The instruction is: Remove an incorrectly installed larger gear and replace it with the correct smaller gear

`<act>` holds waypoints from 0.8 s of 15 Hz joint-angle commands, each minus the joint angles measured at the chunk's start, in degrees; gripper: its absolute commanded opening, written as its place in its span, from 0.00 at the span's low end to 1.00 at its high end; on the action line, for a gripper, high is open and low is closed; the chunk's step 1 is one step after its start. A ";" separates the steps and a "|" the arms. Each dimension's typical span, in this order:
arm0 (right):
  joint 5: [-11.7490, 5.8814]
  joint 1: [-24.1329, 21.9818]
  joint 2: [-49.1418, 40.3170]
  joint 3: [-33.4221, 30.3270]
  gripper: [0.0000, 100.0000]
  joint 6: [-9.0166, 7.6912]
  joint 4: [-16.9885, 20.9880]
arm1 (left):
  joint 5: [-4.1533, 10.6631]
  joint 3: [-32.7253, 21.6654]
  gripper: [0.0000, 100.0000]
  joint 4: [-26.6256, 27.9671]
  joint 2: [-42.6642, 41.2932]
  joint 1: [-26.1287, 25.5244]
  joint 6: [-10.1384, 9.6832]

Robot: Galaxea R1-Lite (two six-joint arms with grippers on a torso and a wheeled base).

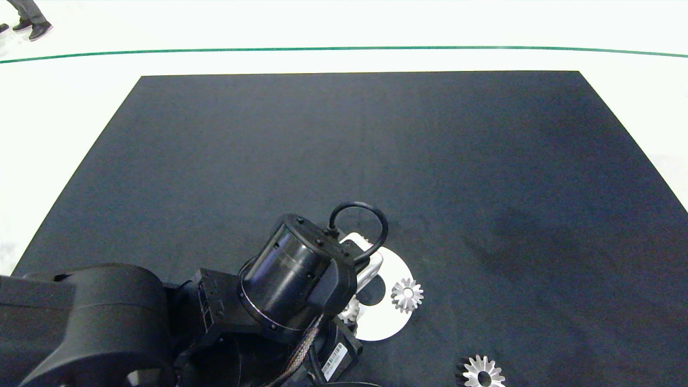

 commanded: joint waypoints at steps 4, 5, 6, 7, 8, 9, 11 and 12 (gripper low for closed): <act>-0.10 0.01 -0.01 0.01 1.00 -0.10 -0.05 | 0.96 1.14 0.13 0.11 -0.98 0.11 -0.03; -0.10 0.01 -0.01 0.01 1.00 -0.10 -0.05 | 1.04 1.40 0.13 0.11 -1.07 0.19 -0.03; -0.10 0.01 -0.01 -0.07 1.00 -0.10 -0.05 | 1.04 1.75 0.13 0.11 -1.07 0.19 -0.03; -0.10 0.01 -0.01 0.01 1.00 -0.10 -0.14 | 1.13 1.84 0.13 0.11 -1.15 0.19 -0.03; -0.10 0.01 -0.10 -0.07 1.00 -0.10 -0.14 | 1.13 1.84 0.13 0.11 -1.33 0.28 -0.03; -0.10 0.01 -0.10 -0.07 1.00 -0.10 -0.14 | 1.13 1.84 0.13 0.11 -1.33 0.28 -0.03; -0.10 0.01 -0.10 -0.07 1.00 -0.10 -0.14 | 1.13 2.19 0.13 0.11 -1.42 0.11 -0.03; -0.10 0.01 -0.10 -0.07 1.00 -0.10 -0.14 | 1.13 2.19 0.13 0.02 -1.50 0.11 -0.03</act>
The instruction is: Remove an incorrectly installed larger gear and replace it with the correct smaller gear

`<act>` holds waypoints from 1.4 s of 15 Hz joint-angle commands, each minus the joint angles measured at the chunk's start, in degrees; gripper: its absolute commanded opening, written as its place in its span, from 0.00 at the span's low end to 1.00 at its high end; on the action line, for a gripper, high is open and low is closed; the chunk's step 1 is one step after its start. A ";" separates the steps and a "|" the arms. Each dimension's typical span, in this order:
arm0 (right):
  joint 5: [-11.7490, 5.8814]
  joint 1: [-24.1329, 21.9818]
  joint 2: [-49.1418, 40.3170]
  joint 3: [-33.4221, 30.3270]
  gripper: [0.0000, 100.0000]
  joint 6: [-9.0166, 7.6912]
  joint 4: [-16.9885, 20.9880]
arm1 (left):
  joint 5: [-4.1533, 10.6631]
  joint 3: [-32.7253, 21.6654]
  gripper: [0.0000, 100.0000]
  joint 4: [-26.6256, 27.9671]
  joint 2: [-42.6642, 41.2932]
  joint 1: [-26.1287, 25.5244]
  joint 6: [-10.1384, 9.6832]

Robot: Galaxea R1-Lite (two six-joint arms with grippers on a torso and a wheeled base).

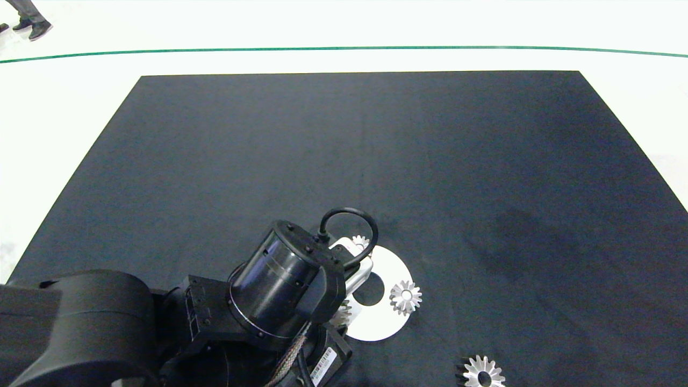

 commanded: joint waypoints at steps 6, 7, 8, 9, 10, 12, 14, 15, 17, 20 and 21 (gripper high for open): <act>0.25 0.01 -0.04 0.05 1.00 -0.07 -0.05 | 0.41 0.10 0.13 -0.11 -0.43 -0.44 0.05; 0.34 0.01 -0.04 -0.04 1.00 -0.07 -0.05 | 0.41 0.10 0.13 -0.11 -0.43 -0.44 0.05; 0.34 0.01 -0.04 -0.04 1.00 -0.07 -0.05 | 0.41 0.10 0.13 -0.11 -0.43 -0.53 0.05; 0.34 0.01 -0.04 0.05 1.00 -0.07 0.04 | 0.41 0.10 0.13 -0.11 -0.34 -0.53 0.05; 0.34 0.01 -0.04 -0.04 1.00 -0.07 -0.05 | 0.41 0.10 0.13 -0.11 -0.34 -0.62 0.05; 0.34 0.01 -0.04 0.05 1.00 -0.07 -0.05 | 0.41 0.01 0.13 -0.20 -0.25 -0.71 0.05; 0.34 0.01 -0.04 -0.04 1.00 -0.07 -0.05 | 0.41 -0.26 0.13 -0.38 0.10 -0.88 0.05; 0.34 0.01 -0.04 -0.04 1.00 -0.07 -0.05 | 0.41 -0.26 0.13 -0.82 0.19 -1.06 0.13; 0.34 0.01 -0.04 -0.04 1.00 -0.07 0.04 | 0.41 -0.26 0.13 -1.70 0.45 -1.23 0.13; 0.43 0.01 -0.04 -0.04 1.00 -0.07 0.04 | 0.41 -0.08 0.13 -1.87 0.54 -1.23 0.13; 0.43 0.01 -0.04 -0.04 1.00 -0.07 -0.05 | 0.41 0.10 0.13 -1.78 0.54 -1.23 0.13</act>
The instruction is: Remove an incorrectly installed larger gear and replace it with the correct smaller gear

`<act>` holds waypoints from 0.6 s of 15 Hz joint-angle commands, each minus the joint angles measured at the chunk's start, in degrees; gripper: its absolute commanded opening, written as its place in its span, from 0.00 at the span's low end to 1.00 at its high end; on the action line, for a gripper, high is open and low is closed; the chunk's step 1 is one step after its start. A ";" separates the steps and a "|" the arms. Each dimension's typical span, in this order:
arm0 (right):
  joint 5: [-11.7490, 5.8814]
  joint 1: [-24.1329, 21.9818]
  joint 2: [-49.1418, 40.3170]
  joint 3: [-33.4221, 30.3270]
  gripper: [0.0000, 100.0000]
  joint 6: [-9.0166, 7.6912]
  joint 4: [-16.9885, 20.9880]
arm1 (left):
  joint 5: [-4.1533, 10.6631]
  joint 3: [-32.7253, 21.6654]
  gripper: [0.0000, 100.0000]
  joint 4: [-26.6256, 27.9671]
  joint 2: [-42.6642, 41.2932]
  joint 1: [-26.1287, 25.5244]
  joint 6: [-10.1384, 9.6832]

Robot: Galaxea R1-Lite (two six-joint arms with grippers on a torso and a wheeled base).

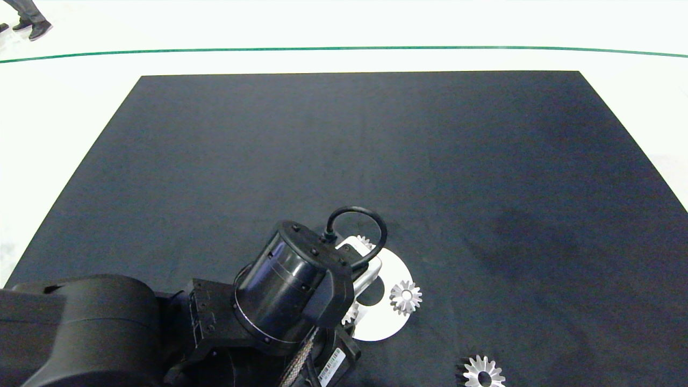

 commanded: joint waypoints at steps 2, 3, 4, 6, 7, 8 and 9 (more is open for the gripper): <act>-0.10 0.01 -0.04 0.07 1.00 -0.10 -0.05 | 0.14 0.40 0.13 0.12 0.08 0.12 0.04; -0.10 0.01 -0.04 -0.01 1.00 -0.10 -0.05 | 0.14 0.40 0.13 0.12 -0.01 0.12 0.04; -0.10 0.01 -0.04 -0.01 1.00 -0.10 -0.05 | 0.14 0.40 1.00 0.12 -0.19 0.12 0.04; -0.10 0.01 -0.12 -0.01 1.00 -0.10 -0.05 | 0.14 0.32 1.00 0.12 -0.89 0.65 -0.14; -0.10 0.01 -0.12 -0.19 1.00 -0.10 -0.05 | 0.14 0.40 1.00 0.12 -2.65 0.91 -0.23; -0.19 0.01 -0.21 -0.37 1.00 -0.10 -0.05 | 0.14 1.37 1.00 0.21 -5.72 1.79 -0.14; -0.19 0.01 -0.21 -0.80 1.00 -0.10 -0.05 | 0.14 2.78 1.00 0.21 -10.03 3.38 -0.05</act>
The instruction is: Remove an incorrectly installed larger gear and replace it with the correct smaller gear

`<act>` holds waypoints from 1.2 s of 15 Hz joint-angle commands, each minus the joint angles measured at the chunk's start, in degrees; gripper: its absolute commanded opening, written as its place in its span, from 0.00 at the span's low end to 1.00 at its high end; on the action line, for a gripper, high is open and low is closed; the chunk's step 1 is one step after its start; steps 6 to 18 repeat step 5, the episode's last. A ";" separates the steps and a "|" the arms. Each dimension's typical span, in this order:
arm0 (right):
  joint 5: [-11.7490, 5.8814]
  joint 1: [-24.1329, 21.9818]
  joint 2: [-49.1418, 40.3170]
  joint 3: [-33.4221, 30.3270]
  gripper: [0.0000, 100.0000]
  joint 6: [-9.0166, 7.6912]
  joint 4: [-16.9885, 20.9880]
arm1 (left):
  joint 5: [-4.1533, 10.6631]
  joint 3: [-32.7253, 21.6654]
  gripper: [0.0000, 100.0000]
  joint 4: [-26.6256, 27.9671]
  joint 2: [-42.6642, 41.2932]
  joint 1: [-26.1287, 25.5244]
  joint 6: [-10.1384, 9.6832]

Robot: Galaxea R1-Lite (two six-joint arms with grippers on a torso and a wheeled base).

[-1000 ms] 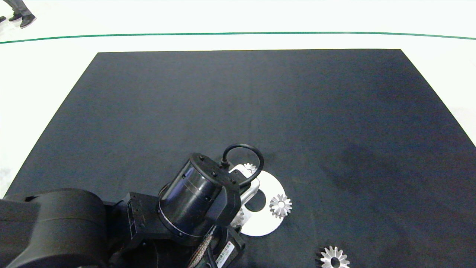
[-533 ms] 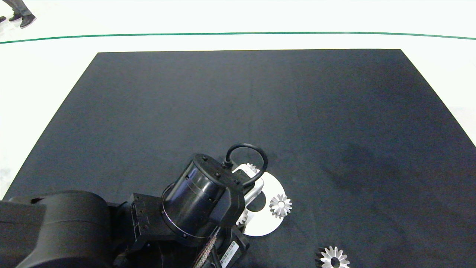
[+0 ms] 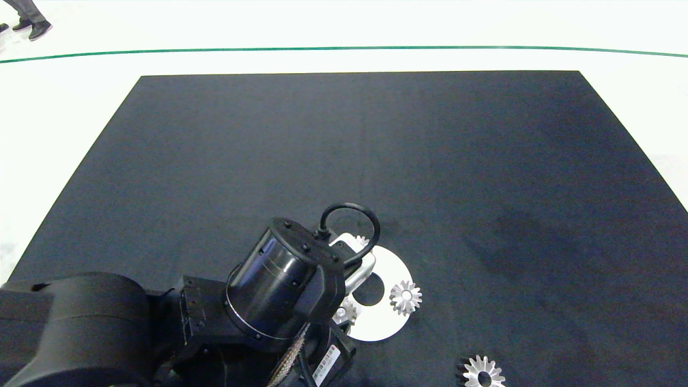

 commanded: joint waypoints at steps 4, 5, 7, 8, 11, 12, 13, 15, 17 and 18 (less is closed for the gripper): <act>-1.48 -1.48 -0.78 -2.81 1.00 -0.10 -0.03 | 0.14 6.44 1.00 3.26 -30.70 11.84 1.65; -2.45 -5.52 -2.19 -2.46 1.00 -1.15 0.06 | 0.14 6.00 1.00 7.57 -39.84 17.29 1.82; -2.45 -5.52 -2.19 -2.46 1.00 -1.15 0.06 | 0.14 6.00 1.00 7.57 -39.84 17.29 1.82; -2.45 -5.52 -2.19 -2.46 1.00 -1.15 0.06 | 0.14 6.00 1.00 7.57 -39.84 17.29 1.82; -2.45 -5.52 -2.19 -2.46 1.00 -1.15 0.06 | 0.14 6.00 1.00 7.57 -39.84 17.29 1.82; -2.45 -5.52 -2.19 -2.46 1.00 -1.15 0.06 | 0.14 6.00 1.00 7.57 -39.84 17.29 1.82; -2.45 -5.52 -2.19 -2.46 1.00 -1.15 0.06 | 0.14 6.00 1.00 7.57 -39.84 17.29 1.82; -2.45 -5.52 -2.19 -2.46 1.00 -1.15 0.06 | 0.14 6.00 1.00 7.57 -39.84 17.29 1.82; -2.45 -5.52 -2.19 -2.46 1.00 -1.15 0.06 | 0.14 6.00 1.00 7.57 -39.84 17.29 1.82; -2.45 -5.52 -2.19 -2.46 1.00 -1.15 0.06 | 0.14 6.00 1.00 7.57 -39.84 17.29 1.82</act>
